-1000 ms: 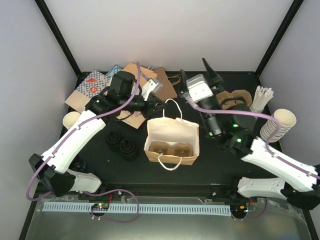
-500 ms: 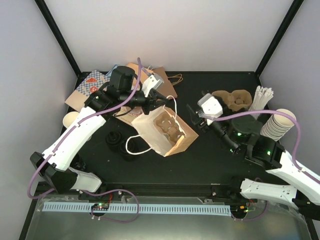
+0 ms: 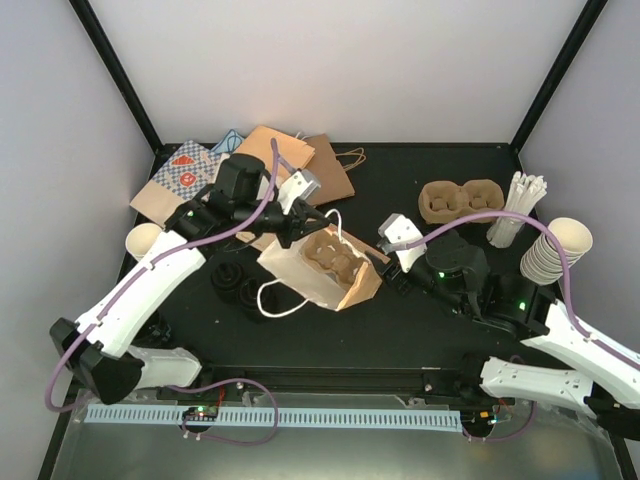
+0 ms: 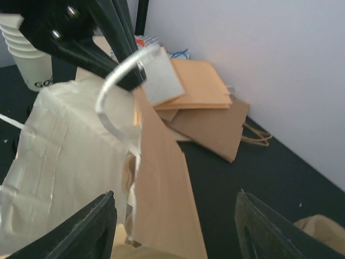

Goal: Pack the takeout coffee

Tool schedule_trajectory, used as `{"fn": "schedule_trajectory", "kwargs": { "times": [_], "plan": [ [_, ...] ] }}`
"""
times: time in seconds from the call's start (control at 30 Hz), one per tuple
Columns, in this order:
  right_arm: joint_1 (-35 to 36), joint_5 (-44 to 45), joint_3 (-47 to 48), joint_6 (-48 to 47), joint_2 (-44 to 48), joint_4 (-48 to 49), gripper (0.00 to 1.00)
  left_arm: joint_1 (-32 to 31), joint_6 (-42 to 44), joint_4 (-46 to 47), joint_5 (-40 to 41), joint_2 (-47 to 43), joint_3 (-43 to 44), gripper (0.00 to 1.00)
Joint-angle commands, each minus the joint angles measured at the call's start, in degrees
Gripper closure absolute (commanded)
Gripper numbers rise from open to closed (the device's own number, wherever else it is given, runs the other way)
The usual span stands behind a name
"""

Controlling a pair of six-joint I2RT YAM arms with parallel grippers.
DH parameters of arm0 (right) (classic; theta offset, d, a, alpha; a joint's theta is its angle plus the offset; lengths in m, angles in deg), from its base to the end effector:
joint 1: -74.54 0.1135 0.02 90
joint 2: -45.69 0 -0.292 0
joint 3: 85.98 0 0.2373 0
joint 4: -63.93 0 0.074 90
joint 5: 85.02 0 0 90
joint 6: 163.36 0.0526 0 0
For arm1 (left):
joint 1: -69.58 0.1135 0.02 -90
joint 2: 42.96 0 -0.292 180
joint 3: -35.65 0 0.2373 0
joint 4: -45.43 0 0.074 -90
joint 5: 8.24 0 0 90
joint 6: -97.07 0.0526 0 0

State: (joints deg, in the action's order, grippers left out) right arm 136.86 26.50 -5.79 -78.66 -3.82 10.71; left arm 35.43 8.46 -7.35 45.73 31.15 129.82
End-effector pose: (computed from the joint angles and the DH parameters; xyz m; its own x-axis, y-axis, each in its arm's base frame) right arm 0.0859 0.1221 0.4095 -0.1157 -0.4056 -0.9067 -0.6800 0.6977 -0.2253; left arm 0.1986 -0.1721 0.4127 -0.4263 0.3128 -0.8488 0.8741 0.3840 -0.2974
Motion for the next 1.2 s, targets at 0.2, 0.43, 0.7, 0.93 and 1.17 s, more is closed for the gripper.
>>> {"fn": "schedule_trajectory", "kwargs": {
  "times": [0.2, 0.43, 0.7, 0.93, 1.17],
  "plan": [
    [0.1, -1.6, -4.2, 10.3, 3.5, -7.2, 0.36, -0.3, -3.2, 4.0, -0.8, -10.0, -8.5, 0.99],
    [0.6, -10.8, -5.7, 8.7, 6.8, -6.4, 0.44, -1.6, -9.0, 8.8, -2.4, -15.9, -16.5, 0.98],
    [11.6, -7.9, -6.8, 4.1, 9.4, -3.1, 0.63, -4.6, -14.0, 12.0, -2.4, -19.4, -20.9, 0.98],
    [27.1, 2.9, -7.0, 0.0, 4.2, -4.3, 0.92, -8.0, -18.8, 17.1, -1.3, -19.8, -22.6, 0.98],
    [32.5, 10.6, -8.4, -1.9, -3.8, -7.2, 0.99, -9.0, -18.7, 17.2, 1.4, -19.2, -21.6, 0.98]
  ]
}}
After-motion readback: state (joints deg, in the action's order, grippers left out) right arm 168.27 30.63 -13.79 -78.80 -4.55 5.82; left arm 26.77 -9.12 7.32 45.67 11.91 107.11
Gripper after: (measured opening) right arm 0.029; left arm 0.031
